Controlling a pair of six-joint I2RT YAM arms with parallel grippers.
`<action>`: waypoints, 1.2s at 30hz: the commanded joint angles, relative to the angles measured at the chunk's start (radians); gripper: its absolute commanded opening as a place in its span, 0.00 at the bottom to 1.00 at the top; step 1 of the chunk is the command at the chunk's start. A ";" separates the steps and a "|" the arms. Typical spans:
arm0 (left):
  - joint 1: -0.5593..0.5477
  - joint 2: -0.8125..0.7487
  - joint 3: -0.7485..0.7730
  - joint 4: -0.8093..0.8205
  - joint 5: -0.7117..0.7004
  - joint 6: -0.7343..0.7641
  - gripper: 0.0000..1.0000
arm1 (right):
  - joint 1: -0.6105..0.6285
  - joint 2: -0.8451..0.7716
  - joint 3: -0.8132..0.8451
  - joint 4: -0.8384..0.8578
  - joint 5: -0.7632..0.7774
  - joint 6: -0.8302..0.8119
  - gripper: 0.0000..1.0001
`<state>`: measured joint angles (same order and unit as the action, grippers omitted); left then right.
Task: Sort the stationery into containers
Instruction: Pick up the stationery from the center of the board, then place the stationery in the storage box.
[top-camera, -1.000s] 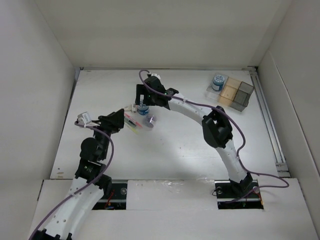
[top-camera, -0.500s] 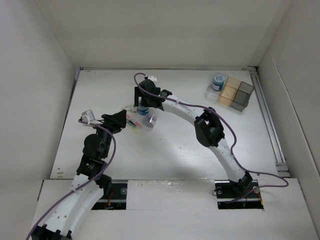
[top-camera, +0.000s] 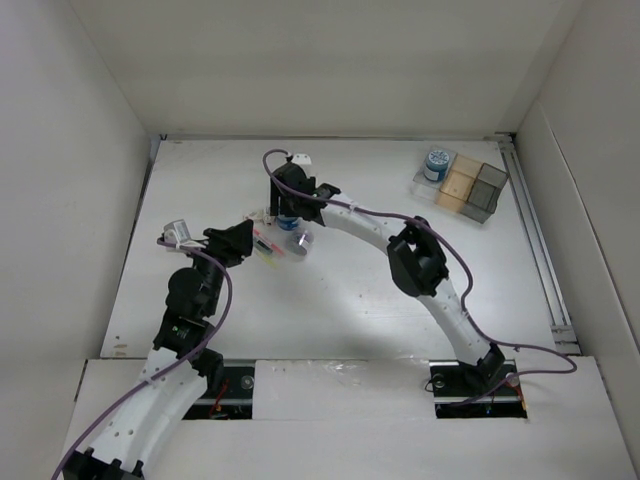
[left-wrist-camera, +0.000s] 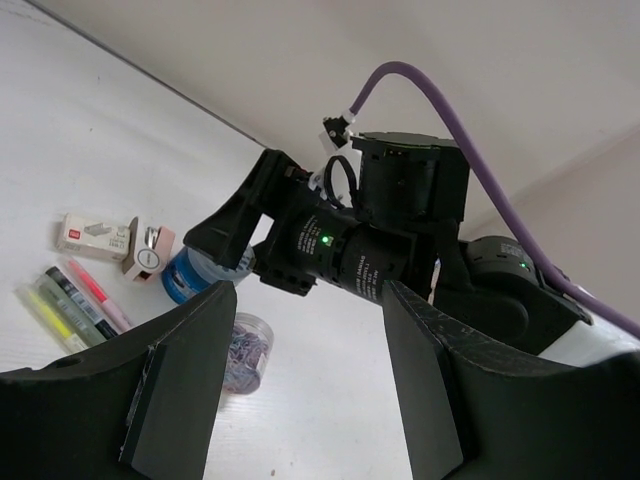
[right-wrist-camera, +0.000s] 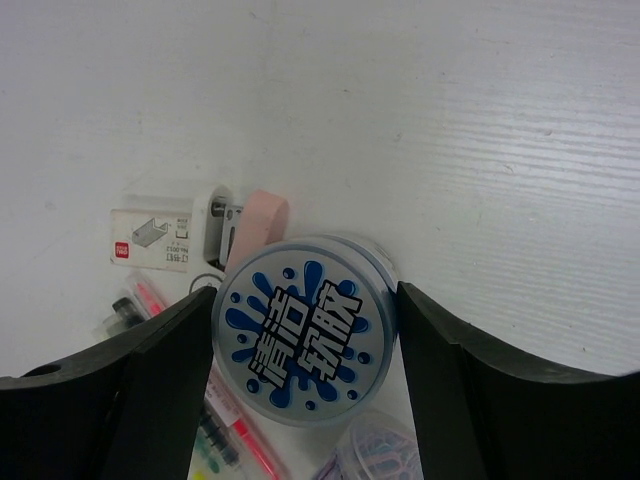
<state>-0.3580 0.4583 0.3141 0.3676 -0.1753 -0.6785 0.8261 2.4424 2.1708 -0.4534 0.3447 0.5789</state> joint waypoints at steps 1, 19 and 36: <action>0.001 0.010 0.005 0.043 0.017 -0.004 0.57 | -0.002 -0.106 -0.020 0.067 0.056 0.035 0.42; 0.001 0.255 0.080 0.071 0.154 0.025 0.58 | -0.642 -0.430 -0.246 0.056 0.111 0.194 0.38; 0.001 0.313 0.089 0.090 0.172 0.034 0.59 | -0.728 -0.445 -0.378 0.081 0.010 0.176 0.38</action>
<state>-0.3580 0.7727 0.3561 0.4046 -0.0185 -0.6586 0.1020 2.0247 1.7756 -0.4446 0.3637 0.7559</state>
